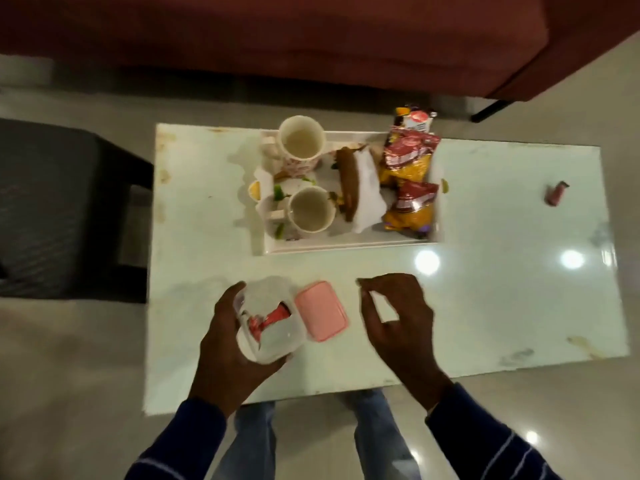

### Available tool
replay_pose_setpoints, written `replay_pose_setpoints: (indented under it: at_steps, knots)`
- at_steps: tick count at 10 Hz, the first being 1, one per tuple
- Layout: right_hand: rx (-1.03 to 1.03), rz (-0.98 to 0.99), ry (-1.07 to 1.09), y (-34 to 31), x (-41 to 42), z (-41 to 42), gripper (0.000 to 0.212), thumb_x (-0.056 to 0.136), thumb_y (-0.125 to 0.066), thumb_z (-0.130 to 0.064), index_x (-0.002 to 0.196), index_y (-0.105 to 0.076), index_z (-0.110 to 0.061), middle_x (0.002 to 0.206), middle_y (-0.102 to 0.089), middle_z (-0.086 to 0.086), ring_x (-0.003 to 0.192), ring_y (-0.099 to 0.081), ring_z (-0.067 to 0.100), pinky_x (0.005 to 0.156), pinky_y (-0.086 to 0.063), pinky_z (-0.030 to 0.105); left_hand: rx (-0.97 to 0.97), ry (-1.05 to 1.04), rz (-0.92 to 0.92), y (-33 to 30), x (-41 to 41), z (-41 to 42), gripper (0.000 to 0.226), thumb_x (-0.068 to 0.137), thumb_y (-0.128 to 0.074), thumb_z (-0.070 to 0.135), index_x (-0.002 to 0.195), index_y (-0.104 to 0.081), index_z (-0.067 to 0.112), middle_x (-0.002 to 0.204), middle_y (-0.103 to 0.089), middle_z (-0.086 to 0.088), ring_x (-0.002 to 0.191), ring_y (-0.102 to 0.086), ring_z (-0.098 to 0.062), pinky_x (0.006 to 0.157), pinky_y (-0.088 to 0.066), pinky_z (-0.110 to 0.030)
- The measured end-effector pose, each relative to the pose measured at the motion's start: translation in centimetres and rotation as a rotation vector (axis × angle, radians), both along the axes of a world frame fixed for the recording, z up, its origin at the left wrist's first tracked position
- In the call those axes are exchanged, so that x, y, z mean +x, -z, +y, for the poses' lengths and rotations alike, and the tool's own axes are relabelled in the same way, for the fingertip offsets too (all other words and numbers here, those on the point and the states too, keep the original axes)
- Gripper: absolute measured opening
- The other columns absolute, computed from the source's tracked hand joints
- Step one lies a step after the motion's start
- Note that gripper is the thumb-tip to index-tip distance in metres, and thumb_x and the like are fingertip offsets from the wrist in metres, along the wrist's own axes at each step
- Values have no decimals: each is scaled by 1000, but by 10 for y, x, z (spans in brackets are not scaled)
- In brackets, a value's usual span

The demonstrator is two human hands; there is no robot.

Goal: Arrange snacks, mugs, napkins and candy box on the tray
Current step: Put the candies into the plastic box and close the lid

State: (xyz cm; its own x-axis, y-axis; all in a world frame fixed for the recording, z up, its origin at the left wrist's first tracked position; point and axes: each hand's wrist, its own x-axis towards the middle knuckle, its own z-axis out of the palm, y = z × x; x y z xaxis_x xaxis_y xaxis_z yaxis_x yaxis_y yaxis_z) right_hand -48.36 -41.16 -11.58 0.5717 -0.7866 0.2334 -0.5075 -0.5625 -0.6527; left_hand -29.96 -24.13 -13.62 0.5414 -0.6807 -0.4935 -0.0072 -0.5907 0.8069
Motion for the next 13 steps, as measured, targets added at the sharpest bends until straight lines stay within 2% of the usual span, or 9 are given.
replay_pose_setpoints:
  at_steps: [1, 2, 3, 5, 6, 7, 10, 12, 13]
  knots:
    - [2, 134, 203, 5, -88, -88, 19, 87, -65, -9, 101, -72, -21, 102, -66, -13, 98, -60, 11, 80, -52, 29, -5, 106, -47, -2, -46, -25, 123, 30, -93, 52, 137, -33, 44, 131, -54, 17, 112, -60, -10, 88, -54, -32]
    - [75, 227, 322, 7, -148, -151, 24, 87, -66, -10, 105, -70, -25, 107, -64, -10, 102, -60, 15, 78, -53, 31, -54, 234, -34, 6, -86, -52, 129, 30, -95, 47, 142, -32, 37, 135, -53, 12, 118, -55, -9, 92, -51, -23]
    - [143, 357, 312, 23, -186, -230, 34, 86, -66, -11, 119, -65, -20, 123, -57, 1, 115, -56, 25, 92, -51, 42, -59, 284, 16, 7, -114, -75, 125, 36, -94, 45, 141, -28, 48, 137, -45, 15, 122, -45, -2, 90, -35, 3]
    - [333, 527, 425, 68, -247, -359, 55, 86, -63, -18, 139, -50, -24, 149, -37, 11, 134, -42, 32, 110, -36, 39, -124, 348, -17, 21, -187, -142, 115, 40, -96, 39, 129, -26, 61, 138, -48, 9, 124, -48, -11, 98, -42, -32]
    - [364, 591, 405, 87, -250, -392, 59, 87, -59, -22, 143, -43, -29, 154, -32, 9, 142, -30, 32, 110, -33, 40, -144, 340, -21, 31, -208, -167, 114, 42, -95, 40, 131, -26, 60, 134, -49, 15, 120, -49, -5, 96, -43, -31]
    - [348, 746, 318, 114, -254, -418, 59, 92, -52, -27, 148, -35, -29, 155, -31, 13, 142, -26, 36, 110, -32, 45, -44, 309, -21, 34, -238, -200, 116, 35, -92, 54, 132, -28, 57, 122, -49, 34, 110, -55, 3, 80, -49, -11]
    - [116, 686, 266, 112, -279, -387, 28, 98, -50, -19, 101, -68, 1, 97, -64, 19, 95, -58, 36, 88, -49, 41, -51, 313, -58, 37, -267, -232, 124, 35, -94, 50, 141, -28, 44, 133, -50, 22, 120, -54, -5, 89, -55, -22]
    - [109, 132, 174, 52, -261, -276, 12, 92, -66, -18, 100, -75, -14, 100, -74, 2, 88, -66, 23, 79, -53, 37, 35, 299, -82, 25, -266, -219, 122, 43, -94, 44, 142, -24, 43, 142, -45, 15, 128, -49, -12, 98, -53, -39]
    - [-50, 162, -254, 18, -251, -199, 19, 98, -58, -26, 106, -73, -17, 110, -72, 0, 87, -62, 22, 74, -52, 34, 44, 306, -103, 21, -264, -209, 118, 47, -92, 49, 142, -23, 42, 144, -44, 13, 130, -46, -12, 101, -50, -42]
